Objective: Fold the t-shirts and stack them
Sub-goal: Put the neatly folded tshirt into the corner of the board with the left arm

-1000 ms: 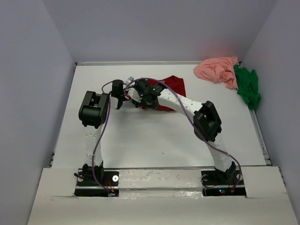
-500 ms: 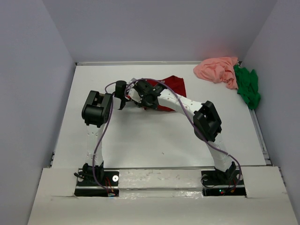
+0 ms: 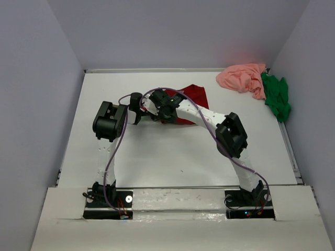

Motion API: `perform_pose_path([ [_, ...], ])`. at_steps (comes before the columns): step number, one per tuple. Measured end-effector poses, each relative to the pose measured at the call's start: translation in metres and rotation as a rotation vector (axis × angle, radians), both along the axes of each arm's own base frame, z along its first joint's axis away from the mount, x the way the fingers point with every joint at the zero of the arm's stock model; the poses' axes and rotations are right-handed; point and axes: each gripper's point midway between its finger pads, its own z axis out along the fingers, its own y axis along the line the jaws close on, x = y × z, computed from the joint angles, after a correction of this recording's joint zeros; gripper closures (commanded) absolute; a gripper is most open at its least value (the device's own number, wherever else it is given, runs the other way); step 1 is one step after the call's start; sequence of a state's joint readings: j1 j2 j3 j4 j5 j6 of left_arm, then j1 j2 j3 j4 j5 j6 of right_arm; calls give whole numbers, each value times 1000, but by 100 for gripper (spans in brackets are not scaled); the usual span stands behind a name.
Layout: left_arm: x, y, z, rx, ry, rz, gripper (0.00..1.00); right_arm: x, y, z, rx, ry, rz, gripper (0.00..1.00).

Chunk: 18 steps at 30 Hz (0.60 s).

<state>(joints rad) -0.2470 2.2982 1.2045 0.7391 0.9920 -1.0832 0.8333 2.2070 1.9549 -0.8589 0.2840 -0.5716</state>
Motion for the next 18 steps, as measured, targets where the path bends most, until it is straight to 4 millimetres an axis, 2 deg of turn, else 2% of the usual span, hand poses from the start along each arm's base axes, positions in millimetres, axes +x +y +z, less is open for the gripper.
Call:
perform_pose_path([
  [1,0,0,0,0,0,0,100,-1,0,0,3,4,-2,11],
  [2,0,0,0,0,1,0,100,-2,0,0,5,11,-1,1],
  [5,0,0,0,-1,1,-2,100,-16,2,2,30,76,10,0],
  [7,-1,0,0,-2,0,-4,100,-31,7,12,82,141,30,0],
  [9,-1,0,0,-3,0,-6,100,-46,12,39,162,174,55,0],
  [10,-1,0,1,-4,-2,-9,100,-52,10,67,210,154,66,0],
  [12,-3,0,1,-5,-6,-18,100,-56,4,108,283,102,75,0],
  [13,-3,0,1,-3,-11,-26,100,-56,-9,142,340,34,64,0],
  [14,-2,2,0,6,-18,-34,100,-55,-17,157,363,4,54,0],
  [15,-1,2,1,10,-22,-41,100,-47,-38,177,400,-45,15,0],
  [16,2,3,2,19,-36,-50,100,-41,-53,186,417,-72,-19,0],
  [17,6,5,4,33,-62,-62,100,-27,-84,197,439,-119,-88,0],
  [18,8,6,5,40,-78,-69,100,-17,-106,199,443,-140,-144,0],
])
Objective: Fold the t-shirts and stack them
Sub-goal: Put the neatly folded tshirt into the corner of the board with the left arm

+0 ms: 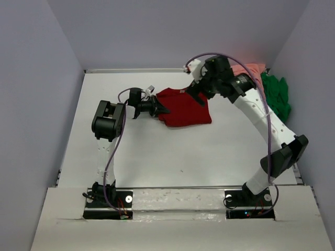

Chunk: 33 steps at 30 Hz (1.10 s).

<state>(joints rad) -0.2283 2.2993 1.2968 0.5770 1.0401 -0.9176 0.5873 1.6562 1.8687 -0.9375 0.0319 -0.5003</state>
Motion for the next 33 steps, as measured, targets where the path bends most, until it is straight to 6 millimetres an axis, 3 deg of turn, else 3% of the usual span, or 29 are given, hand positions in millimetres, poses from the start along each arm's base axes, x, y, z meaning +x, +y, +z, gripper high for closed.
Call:
perform_pose_path([
  [3,12,9,4,31,-73,-18,100,24,-71,-24,-15,13,-181,0],
  [6,24,25,4,86,-119,-24,100,14,-123,-79,-71,117,-298,0],
  [8,34,36,7,126,-148,-26,100,-6,-132,-109,-108,189,-303,0],
  [10,46,51,11,169,-188,-19,100,-26,-137,-127,-128,231,-300,0],
  [12,54,67,12,208,-225,-9,100,-38,-140,-130,-120,229,-302,0],
  [16,58,125,4,325,-227,17,100,-52,-150,-119,-72,169,-335,0],
  [21,67,215,3,526,-256,37,100,-49,-160,-101,-6,100,-378,0],
  [24,60,266,-5,655,-249,46,100,-47,-163,-101,8,94,-390,0],
  [28,44,312,-13,780,-205,28,100,-48,-160,-102,26,103,-382,0],
  [33,40,359,-10,947,-212,7,100,-50,-157,-102,46,103,-367,0],
])
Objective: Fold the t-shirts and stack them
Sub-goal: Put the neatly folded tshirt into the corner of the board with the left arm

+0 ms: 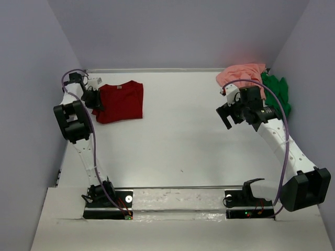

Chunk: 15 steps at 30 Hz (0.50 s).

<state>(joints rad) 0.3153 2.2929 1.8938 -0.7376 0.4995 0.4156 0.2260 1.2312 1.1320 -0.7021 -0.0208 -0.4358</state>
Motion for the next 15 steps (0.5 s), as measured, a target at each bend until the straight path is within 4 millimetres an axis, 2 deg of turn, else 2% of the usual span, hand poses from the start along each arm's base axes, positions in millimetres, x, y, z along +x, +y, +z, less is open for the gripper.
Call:
perform_pose_path([
  [4,-3,34,11,98,-1,9,100,-1,0,2,18,-6,-3,0],
  [9,5,80,37,248,-43,40,100,-1,0,4,33,-7,-1,0],
  [15,14,107,61,344,-84,56,100,-2,2,4,42,-5,3,0],
])
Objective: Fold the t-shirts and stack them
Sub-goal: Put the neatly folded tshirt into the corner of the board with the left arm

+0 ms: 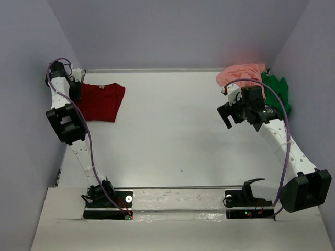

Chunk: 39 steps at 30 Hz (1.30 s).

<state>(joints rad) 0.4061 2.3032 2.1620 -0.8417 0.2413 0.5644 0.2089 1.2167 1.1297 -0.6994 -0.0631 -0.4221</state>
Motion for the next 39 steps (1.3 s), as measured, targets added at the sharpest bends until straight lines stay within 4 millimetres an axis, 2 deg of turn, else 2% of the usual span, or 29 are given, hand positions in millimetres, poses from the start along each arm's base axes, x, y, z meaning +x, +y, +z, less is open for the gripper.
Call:
perform_pose_path([
  [3,4,7,3,34,-7,-3,100,0,1,0,2,0,2,0],
  [9,6,12,-7,52,13,-7,99,0,-2,0,3,2,-4,0],
  [10,6,12,-9,53,18,-6,90,1,-2,-1,3,3,-5,0],
  [13,6,17,-13,72,27,3,44,1,-3,-2,2,7,-8,0],
  [14,5,19,-15,82,30,8,39,1,-3,-3,1,10,-8,0],
  [15,6,21,-16,93,30,15,28,2,-3,-4,0,13,-8,0],
  [18,6,27,-21,122,31,31,17,2,-4,-6,-1,19,-11,0],
  [22,6,33,-28,155,35,61,14,2,-5,-6,0,19,-17,0],
  [26,8,41,-14,222,18,106,14,2,-7,-6,3,21,-20,0],
  [28,12,46,5,267,-16,126,14,2,-6,-6,6,22,-18,0],
  [30,16,49,40,317,-84,147,13,2,-6,-6,8,23,-15,0],
  [31,16,50,46,325,-95,150,13,2,-5,-6,10,23,-14,0],
  [35,18,51,151,438,-321,180,10,2,-4,-6,15,23,-9,0],
  [37,7,46,209,487,-449,189,10,2,-4,-6,17,24,-7,0],
  [39,-5,40,249,513,-543,193,15,1,-3,-6,20,25,-3,0],
])
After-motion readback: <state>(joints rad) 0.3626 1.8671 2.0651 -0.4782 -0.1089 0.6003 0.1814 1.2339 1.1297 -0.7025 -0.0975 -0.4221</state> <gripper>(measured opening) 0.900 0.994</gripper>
